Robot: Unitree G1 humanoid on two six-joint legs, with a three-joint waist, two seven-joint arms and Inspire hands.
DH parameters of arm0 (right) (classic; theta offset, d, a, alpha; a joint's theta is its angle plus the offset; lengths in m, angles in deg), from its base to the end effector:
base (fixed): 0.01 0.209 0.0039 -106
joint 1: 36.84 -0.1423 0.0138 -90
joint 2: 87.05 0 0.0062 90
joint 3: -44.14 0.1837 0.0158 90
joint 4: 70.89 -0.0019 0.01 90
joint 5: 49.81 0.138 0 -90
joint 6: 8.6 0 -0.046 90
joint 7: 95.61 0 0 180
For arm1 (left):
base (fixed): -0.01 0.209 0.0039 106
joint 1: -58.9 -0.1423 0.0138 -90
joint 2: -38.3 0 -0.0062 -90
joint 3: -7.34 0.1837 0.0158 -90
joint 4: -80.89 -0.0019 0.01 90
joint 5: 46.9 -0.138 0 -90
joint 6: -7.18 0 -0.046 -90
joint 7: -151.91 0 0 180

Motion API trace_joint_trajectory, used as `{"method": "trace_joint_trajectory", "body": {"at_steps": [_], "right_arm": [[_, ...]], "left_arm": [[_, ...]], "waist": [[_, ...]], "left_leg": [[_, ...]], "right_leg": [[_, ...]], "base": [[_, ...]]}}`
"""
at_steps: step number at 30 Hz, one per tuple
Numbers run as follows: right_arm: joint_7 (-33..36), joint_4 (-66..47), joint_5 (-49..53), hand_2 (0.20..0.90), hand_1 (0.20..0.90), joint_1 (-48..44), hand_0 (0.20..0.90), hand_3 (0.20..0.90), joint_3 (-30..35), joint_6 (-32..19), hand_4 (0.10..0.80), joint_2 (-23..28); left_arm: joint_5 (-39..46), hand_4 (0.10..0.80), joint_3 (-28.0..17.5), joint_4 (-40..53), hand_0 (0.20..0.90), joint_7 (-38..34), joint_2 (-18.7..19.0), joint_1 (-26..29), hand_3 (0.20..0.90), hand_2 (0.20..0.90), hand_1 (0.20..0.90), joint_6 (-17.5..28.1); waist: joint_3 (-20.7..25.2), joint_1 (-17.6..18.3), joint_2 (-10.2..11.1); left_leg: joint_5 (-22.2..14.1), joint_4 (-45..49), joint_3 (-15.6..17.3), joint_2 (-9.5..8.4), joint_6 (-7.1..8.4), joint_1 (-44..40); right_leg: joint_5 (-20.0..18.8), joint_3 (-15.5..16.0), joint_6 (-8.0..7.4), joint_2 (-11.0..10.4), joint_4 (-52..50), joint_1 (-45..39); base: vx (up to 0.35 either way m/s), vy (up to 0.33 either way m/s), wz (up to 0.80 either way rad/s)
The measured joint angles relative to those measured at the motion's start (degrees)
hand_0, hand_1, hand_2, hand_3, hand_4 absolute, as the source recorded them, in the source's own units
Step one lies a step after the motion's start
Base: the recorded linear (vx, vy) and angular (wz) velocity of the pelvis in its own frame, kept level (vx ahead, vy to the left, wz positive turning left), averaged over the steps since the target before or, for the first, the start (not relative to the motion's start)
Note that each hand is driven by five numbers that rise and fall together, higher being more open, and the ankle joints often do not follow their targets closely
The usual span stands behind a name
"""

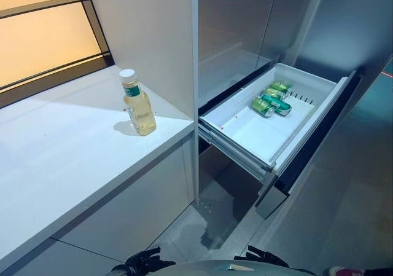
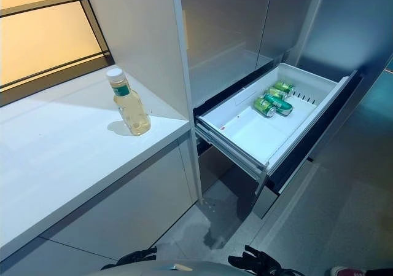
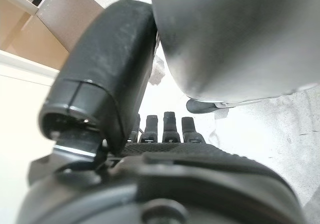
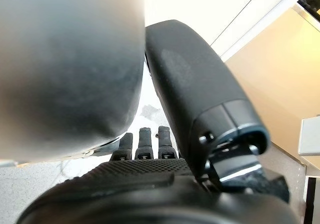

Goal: Put drinks into fridge and close the fridge

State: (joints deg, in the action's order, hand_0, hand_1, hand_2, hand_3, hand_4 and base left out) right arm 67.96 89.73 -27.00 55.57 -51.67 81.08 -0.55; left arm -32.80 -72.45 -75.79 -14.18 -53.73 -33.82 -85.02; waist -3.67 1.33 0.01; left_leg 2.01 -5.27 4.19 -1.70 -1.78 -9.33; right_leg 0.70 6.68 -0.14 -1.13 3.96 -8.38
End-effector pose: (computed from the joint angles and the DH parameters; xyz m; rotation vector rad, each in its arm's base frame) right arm 0.0557 -0.2206 -0.1191 0.2688 1.2034 -0.0534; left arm 0.0632 0.2217 -0.1163 -0.0566 1.2502 -0.0696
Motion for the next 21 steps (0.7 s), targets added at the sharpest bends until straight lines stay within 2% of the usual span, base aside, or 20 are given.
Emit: {"method": "trace_joint_trajectory", "body": {"at_steps": [7, 10, 15, 18, 21], "right_arm": [[-0.01, 0.00, -0.02, 0.900, 0.900, 0.00, 0.900, 0.900, 0.00, 0.00, 0.800, 0.01], [-0.02, 0.00, -0.02, 0.900, 0.900, -0.01, 0.900, 0.900, 0.00, 0.00, 0.800, 0.00], [-0.05, -0.02, -0.48, 0.900, 0.900, -0.14, 0.900, 0.900, -0.11, 0.07, 0.800, 0.12], [-0.08, -0.72, -0.49, 0.900, 0.900, -0.26, 0.900, 0.900, -0.27, 0.78, 0.800, 0.75], [-0.18, -2.22, -0.50, 0.900, 0.900, -0.38, 0.900, 0.900, -0.39, 1.87, 0.800, 1.93]], "left_arm": [[0.00, 0.800, 0.01, -0.12, 0.900, -0.09, 0.00, -0.24, 0.900, 0.900, 0.900, 1.40], [-0.66, 0.800, 0.05, -0.13, 0.900, -1.66, 0.00, -0.57, 0.900, 0.900, 0.900, 3.65], [-6.41, 0.800, 1.55, 1.38, 0.900, -3.10, 1.17, -0.45, 0.900, 0.900, 0.900, 8.28], [-8.37, 0.800, 5.96, 10.15, 0.900, 4.44, 4.79, -0.45, 0.900, 0.900, 0.900, 7.35], [-8.25, 0.800, 7.04, 20.17, 0.900, 13.84, 7.67, 0.49, 0.900, 0.900, 0.900, 3.88]], "waist": [[0.01, -0.01, 0.00], [0.01, -0.01, 0.00], [0.00, 0.00, -0.10], [-0.40, -0.11, -0.74], [-0.78, 0.02, -1.75]], "left_leg": [[0.00, 0.00, 0.00, 0.00, 0.00, -0.01], [0.00, 0.01, 0.00, 0.00, 0.00, -0.01], [0.00, 0.00, 0.05, 0.00, 0.00, -0.01], [0.01, -0.05, 0.26, -0.01, -0.01, 0.16], [0.08, -0.04, 0.54, -0.01, -0.11, 0.72]], "right_leg": [[0.00, 0.00, 0.00, 0.00, 0.00, -0.01], [0.00, 0.00, 0.00, 0.01, 0.00, -0.01], [0.00, -0.06, 0.00, 0.00, -0.06, 0.05], [0.01, -0.28, -0.01, -0.03, -0.18, 0.42], [-0.02, -0.60, -0.03, -0.06, -0.47, 1.17]], "base": [[0.000, 0.000, 0.00], [0.000, 0.000, 0.00], [-0.026, 0.013, -0.01], [-0.060, 0.049, -0.04], [-0.025, 0.037, -0.05]]}}
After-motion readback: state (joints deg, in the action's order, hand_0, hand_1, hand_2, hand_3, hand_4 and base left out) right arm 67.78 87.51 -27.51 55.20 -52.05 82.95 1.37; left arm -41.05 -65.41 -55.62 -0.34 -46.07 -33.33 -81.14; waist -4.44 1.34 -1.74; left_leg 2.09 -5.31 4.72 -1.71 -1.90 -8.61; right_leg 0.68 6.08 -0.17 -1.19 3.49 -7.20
